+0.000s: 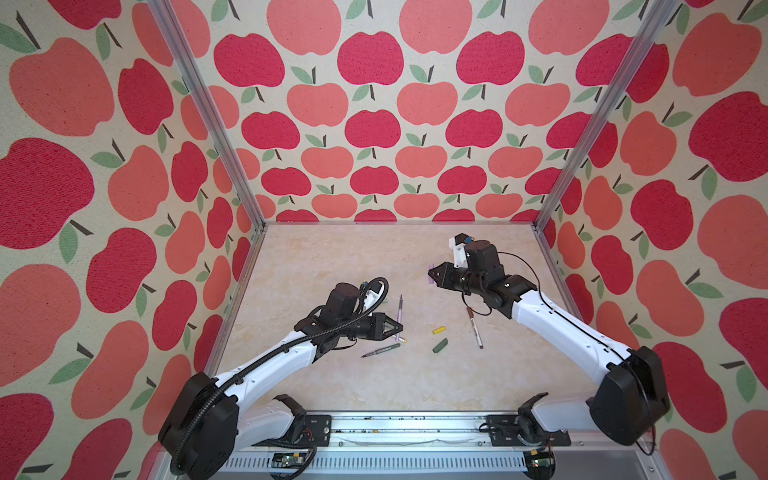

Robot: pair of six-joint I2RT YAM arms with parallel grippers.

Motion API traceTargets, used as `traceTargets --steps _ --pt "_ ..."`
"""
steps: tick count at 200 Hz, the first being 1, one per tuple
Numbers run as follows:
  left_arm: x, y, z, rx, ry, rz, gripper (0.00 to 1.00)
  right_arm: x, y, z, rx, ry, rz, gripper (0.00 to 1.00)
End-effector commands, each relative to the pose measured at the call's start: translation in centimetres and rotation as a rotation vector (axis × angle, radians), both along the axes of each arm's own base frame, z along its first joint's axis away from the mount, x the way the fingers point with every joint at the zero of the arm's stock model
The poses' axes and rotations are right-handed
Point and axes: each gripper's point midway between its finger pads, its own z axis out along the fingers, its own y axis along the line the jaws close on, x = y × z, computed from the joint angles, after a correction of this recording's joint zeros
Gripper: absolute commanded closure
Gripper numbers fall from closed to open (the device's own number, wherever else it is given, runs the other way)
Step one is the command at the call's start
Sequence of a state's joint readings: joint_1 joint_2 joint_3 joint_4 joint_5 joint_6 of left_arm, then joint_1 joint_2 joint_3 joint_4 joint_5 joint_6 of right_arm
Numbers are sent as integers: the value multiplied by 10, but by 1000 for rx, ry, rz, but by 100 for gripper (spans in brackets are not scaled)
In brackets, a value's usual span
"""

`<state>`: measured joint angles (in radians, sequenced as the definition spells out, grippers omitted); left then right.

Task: Insert the pens into the pen caps
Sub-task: 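Lift the pink cap and carry it above the pen held by the left gripper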

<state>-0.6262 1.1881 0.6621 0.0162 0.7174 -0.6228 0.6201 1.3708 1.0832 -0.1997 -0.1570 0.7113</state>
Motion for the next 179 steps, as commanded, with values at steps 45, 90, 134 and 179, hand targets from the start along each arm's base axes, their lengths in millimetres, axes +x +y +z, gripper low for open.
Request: traceTargets --steps 45,90,134,179 --pt "13 -21 30 -69 -73 -12 100 -5 37 23 161 -4 37 99" --pt "14 -25 29 -73 -72 -21 100 -9 49 20 169 13 59 99" --pt "14 -26 29 -72 -75 -22 100 -12 53 22 176 15 70 99" --pt "15 -25 29 -72 -78 -19 100 -16 55 22 174 17 78 99"
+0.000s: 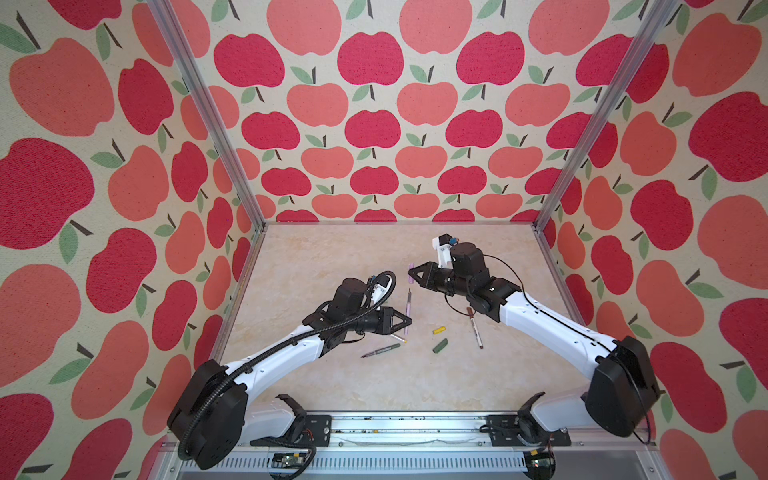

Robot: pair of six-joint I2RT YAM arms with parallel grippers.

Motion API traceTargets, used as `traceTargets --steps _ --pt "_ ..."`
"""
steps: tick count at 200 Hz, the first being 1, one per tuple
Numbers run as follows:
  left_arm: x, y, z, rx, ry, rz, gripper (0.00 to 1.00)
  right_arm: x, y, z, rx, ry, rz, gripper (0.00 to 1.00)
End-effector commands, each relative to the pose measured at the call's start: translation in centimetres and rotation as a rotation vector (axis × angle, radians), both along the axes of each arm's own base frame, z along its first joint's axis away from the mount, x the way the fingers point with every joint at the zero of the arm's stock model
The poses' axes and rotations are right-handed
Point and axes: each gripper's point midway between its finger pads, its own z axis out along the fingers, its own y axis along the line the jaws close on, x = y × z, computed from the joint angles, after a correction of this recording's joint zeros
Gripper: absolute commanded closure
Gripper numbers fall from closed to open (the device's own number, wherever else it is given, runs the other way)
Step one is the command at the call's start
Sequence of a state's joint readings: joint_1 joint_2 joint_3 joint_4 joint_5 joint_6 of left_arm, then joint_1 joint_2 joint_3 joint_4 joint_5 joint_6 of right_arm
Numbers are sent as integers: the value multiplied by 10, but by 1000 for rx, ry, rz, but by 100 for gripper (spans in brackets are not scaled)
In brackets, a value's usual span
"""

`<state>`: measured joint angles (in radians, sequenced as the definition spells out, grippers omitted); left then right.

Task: Insert the pens into the pen caps
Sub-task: 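Lift the pink cap and carry it above the pen held by the left gripper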

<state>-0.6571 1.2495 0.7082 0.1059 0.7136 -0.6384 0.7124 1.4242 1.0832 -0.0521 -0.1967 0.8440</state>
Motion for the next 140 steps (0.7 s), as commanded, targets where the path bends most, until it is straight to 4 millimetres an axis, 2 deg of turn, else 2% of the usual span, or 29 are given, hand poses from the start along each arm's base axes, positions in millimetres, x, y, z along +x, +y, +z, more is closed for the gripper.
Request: traceTargets --steps 1,140 --pt "5 -5 14 -27 -31 1 100 -2 6 13 33 -15 14 99" --pt "7 -4 14 -25 -37 19 100 -18 2 15 -10 -41 28 100"
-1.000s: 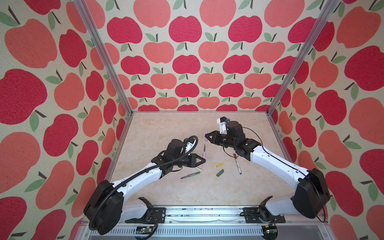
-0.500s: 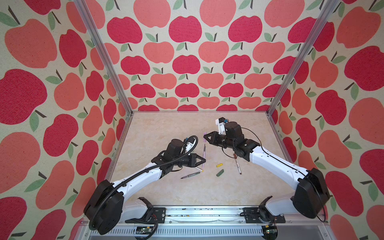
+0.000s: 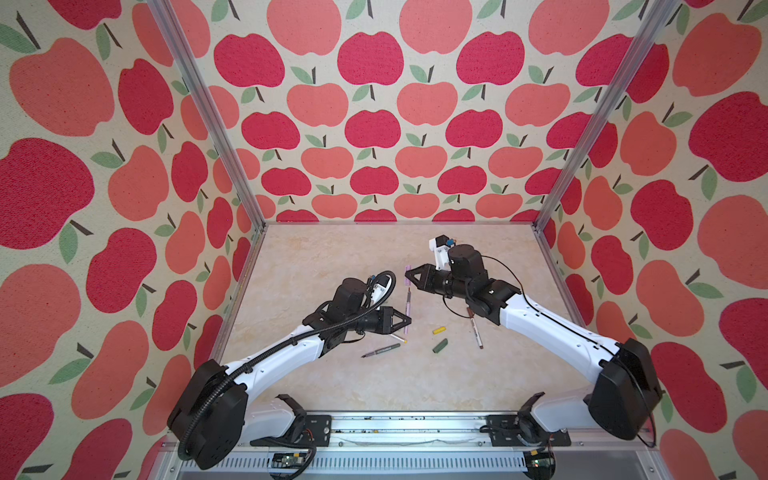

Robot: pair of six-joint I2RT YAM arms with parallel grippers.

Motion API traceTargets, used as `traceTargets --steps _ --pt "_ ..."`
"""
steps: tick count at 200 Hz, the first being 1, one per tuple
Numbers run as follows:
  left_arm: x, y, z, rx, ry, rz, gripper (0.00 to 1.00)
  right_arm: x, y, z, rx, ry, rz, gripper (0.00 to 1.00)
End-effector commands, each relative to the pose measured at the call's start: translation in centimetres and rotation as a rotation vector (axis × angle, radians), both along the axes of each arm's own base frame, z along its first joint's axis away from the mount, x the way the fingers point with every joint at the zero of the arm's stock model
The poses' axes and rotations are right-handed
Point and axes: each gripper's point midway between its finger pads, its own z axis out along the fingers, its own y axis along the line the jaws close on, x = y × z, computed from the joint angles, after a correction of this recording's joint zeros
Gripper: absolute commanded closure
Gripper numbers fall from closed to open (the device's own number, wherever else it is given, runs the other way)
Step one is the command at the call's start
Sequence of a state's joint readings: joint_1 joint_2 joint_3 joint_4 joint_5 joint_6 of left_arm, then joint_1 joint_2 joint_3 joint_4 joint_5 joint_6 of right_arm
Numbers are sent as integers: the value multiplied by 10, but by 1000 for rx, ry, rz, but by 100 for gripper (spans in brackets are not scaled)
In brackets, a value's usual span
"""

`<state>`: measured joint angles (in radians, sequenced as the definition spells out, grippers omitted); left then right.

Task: Insert the pens into the pen caps
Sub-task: 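Lift the pink cap and carry it above the pen held by the left gripper, then lower the pink cap onto the pen tip held upright by the left gripper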

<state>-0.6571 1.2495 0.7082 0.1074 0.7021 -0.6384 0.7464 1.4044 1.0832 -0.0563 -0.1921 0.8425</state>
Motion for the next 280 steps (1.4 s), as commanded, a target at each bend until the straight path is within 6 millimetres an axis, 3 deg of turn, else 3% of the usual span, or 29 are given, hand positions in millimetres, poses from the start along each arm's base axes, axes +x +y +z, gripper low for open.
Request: traceTargets --steps 1,101,280 --pt "5 -4 14 -29 -33 9 100 -5 -6 8 -18 -28 -4 100" --pt "5 -4 17 -31 -36 12 100 -7 -10 3 -49 -44 -2 100" --pt "9 -1 17 -38 -59 42 100 -42 4 -19 -35 12 38 100"
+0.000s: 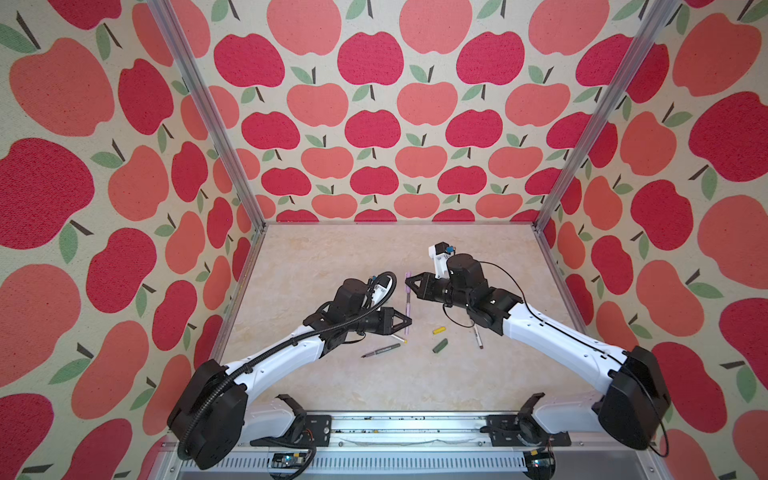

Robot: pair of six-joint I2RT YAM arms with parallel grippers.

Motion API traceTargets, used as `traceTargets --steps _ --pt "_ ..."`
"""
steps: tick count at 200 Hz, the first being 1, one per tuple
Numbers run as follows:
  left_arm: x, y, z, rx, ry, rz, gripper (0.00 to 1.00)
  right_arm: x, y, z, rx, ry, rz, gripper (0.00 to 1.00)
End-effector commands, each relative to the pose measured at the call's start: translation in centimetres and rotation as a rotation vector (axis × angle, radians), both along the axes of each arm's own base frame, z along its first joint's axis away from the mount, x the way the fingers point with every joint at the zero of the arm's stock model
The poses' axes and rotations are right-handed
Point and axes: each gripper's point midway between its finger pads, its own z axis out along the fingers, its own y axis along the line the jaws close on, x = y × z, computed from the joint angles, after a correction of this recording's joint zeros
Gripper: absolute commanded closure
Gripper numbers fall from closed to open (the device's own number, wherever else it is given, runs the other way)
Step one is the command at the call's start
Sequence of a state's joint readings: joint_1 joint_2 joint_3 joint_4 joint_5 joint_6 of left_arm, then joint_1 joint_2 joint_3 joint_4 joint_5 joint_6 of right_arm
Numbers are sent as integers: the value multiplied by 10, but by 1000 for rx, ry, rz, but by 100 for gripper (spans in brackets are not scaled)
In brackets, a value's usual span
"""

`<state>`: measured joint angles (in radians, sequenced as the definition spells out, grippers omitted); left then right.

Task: Insert the pens into the pen caps
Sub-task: 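Lower the pink cap onto the pen tip held upright by the left gripper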

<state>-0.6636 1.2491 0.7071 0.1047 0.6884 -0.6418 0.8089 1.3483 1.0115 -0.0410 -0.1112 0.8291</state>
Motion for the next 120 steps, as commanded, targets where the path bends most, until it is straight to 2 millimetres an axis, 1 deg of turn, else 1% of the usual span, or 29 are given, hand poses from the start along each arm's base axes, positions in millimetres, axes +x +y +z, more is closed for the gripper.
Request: traceTargets --steps 1,56,120 --pt "10 0 19 -45 -61 36 100 -22 4 -11 -4 49 42 100" --pt "7 3 21 -47 -71 44 100 -27 -4 -25 -53 52 29 100" --pt "9 8 23 -49 -88 67 100 -34 0 -18 -42 49 56 100"
